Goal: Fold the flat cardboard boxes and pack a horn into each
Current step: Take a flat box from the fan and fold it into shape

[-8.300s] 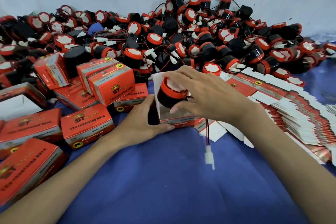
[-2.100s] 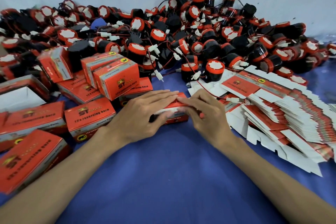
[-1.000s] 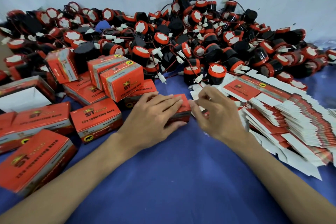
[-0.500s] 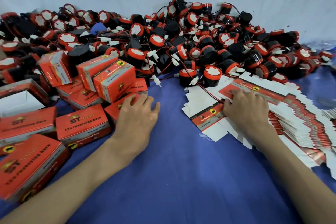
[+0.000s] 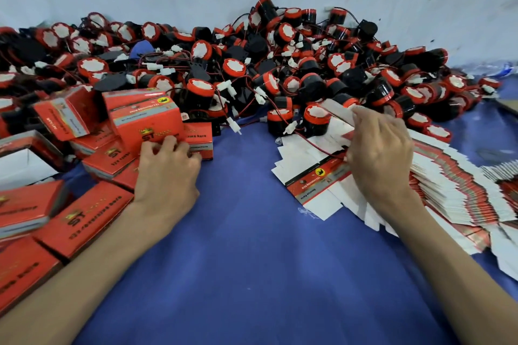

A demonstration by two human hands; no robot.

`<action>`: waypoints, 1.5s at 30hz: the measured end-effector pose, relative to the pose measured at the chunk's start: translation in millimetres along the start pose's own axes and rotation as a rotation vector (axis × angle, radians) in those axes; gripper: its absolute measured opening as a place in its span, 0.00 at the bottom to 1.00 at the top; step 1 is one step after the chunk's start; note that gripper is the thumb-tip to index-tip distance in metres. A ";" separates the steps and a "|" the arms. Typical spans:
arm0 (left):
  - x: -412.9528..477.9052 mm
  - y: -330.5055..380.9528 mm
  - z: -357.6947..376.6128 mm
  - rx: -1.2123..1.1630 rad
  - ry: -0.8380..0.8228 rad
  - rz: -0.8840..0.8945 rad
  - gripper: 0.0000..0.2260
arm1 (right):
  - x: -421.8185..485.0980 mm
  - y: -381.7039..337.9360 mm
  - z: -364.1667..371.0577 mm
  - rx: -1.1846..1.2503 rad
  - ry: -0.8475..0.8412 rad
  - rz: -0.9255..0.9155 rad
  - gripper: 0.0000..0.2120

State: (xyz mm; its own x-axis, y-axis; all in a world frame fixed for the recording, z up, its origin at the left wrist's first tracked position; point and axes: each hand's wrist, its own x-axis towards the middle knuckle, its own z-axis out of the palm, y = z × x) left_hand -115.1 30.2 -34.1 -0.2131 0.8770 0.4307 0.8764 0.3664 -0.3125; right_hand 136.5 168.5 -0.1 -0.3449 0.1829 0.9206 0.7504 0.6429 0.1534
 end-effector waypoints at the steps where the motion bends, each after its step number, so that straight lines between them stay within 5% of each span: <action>1: -0.5 2.2 -0.4 -0.009 0.023 0.006 0.11 | 6.5 -3.8 -2.1 0.063 0.093 -0.032 0.04; 4: -1.0 9.9 -5.0 -0.265 0.208 0.093 0.17 | 34.5 -21.8 -8.1 0.223 0.221 -0.007 0.11; 7: -1.0 18.8 -17.7 -0.895 0.302 0.127 0.24 | 62.9 -34.9 -3.6 0.446 -0.054 0.080 0.12; 11: -8.3 32.1 -27.6 -1.489 0.071 0.051 0.33 | 64.5 -50.4 18.5 0.624 -0.368 0.109 0.11; 18: -15.8 51.7 -25.2 -2.025 -0.372 -0.253 0.20 | 48.9 -74.8 23.6 0.765 -0.245 0.093 0.09; 22: -11.4 53.1 -26.0 -2.090 -0.262 -0.489 0.16 | 42.0 -84.2 22.1 0.604 -0.281 -0.017 0.11; 26: -5.6 54.1 -21.7 -2.237 -0.067 -0.598 0.13 | 25.0 -86.2 11.2 0.417 -0.314 0.206 0.22; 30: -8.0 47.4 -20.6 -2.430 -0.311 -0.385 0.16 | -11.7 -96.5 -6.6 0.595 -0.789 0.302 0.50; 32: -9.9 44.1 -21.0 -2.509 -0.401 -0.306 0.17 | -22.9 -98.5 -7.7 0.585 -0.815 0.271 0.55; 41: -3.9 33.7 -10.6 -2.257 -0.504 -0.359 0.13 | -28.1 -76.9 -0.7 0.553 -0.705 -0.047 0.50; 45: -3.7 33.4 -7.6 -2.307 -0.491 -0.366 0.14 | -27.6 -75.1 3.4 0.494 -0.659 0.051 0.53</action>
State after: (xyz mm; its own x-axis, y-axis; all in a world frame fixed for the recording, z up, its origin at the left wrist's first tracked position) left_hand -81.8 36.8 -39.7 -0.1514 0.9880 -0.0289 -0.4072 -0.0357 0.9126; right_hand 87.7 117.7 -38.3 -0.6923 0.5212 0.4991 0.4931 0.8467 -0.2001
